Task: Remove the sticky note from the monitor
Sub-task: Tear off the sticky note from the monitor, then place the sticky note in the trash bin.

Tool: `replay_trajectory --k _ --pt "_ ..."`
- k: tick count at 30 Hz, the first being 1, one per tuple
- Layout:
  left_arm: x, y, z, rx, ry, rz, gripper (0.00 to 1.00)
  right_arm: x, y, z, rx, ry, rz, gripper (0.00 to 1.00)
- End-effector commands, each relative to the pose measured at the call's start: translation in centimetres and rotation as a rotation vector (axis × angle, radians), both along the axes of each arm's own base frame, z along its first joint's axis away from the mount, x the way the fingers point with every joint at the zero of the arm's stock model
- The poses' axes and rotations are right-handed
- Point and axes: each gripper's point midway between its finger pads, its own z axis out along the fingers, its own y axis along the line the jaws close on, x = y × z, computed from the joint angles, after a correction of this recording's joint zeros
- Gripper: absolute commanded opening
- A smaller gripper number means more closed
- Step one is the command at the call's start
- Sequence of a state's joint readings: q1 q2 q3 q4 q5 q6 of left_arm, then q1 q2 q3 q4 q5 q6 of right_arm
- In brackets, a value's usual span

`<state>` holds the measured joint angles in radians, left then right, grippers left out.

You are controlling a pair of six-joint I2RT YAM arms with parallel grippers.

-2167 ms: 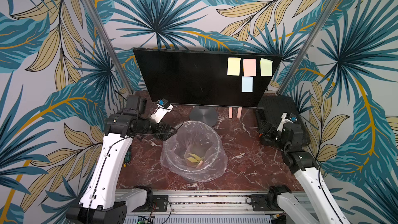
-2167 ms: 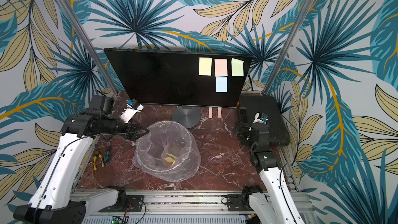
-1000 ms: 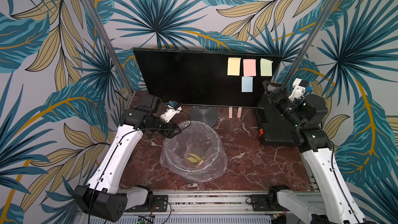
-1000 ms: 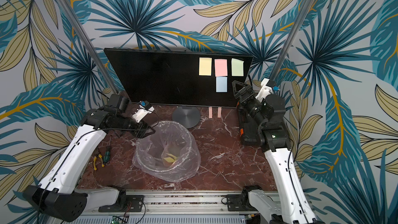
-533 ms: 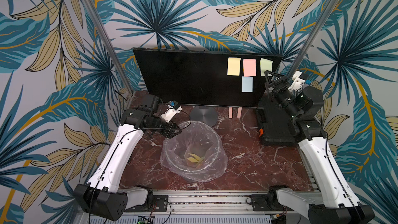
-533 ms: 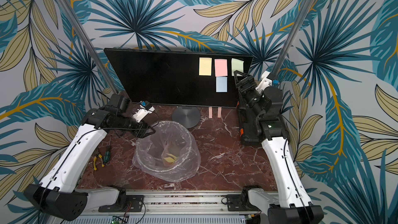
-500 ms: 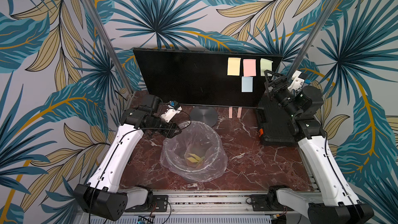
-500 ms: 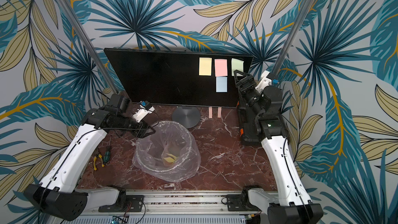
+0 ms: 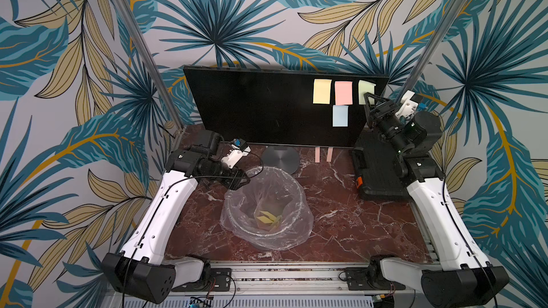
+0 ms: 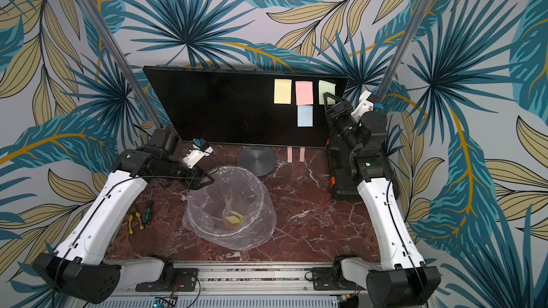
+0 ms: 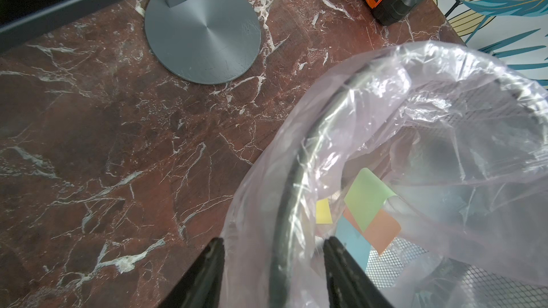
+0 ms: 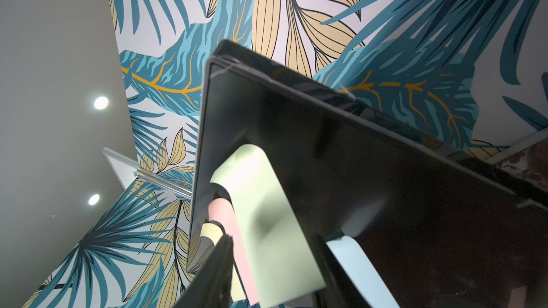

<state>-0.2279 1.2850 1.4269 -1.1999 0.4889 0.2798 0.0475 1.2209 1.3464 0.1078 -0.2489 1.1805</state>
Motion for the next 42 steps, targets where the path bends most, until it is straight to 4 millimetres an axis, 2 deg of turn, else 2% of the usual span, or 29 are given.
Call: replay_trajectory --k 1,8,17,24,27,30,33,42 --pt "-0.1 -0.2 0.0 -0.011 -0.005 -0.009 0.57 -1.3 -0.7 2.1 -0.030 -0.067 -0.043 0.34" --pt "-0.1 -0.2 -0.1 -0.007 -0.003 -0.006 0.57 -2.9 -1.7 2.5 -0.082 -0.065 -0.107 0.01" --pt "-0.1 -0.2 -0.3 -0.005 -0.003 -0.007 0.57 -3.7 -0.5 3.1 -0.107 -0.078 -0.040 0.00" --pt "-0.1 -0.1 -0.2 -0.005 -0.007 -0.005 0.57 -7.2 1.0 4.4 -0.214 -0.138 0.043 0.00" --pt "-0.1 -0.1 -0.2 -0.004 -0.006 -0.005 0.57 -8.7 1.7 3.9 -0.274 -0.140 0.084 0.00" --pt "-0.1 -0.1 -0.3 -0.001 -0.006 -0.005 0.57 -10.1 3.3 3.3 -0.334 -0.147 0.178 0.00" --pt "-0.1 -0.1 -0.3 -0.001 -0.005 -0.004 0.57 -11.3 5.8 1.8 -0.399 -0.145 0.307 0.00" --pt "0.0 -0.1 -0.6 0.002 0.003 -0.002 0.56 -14.5 15.5 -6.8 -0.708 -0.051 0.656 0.00"
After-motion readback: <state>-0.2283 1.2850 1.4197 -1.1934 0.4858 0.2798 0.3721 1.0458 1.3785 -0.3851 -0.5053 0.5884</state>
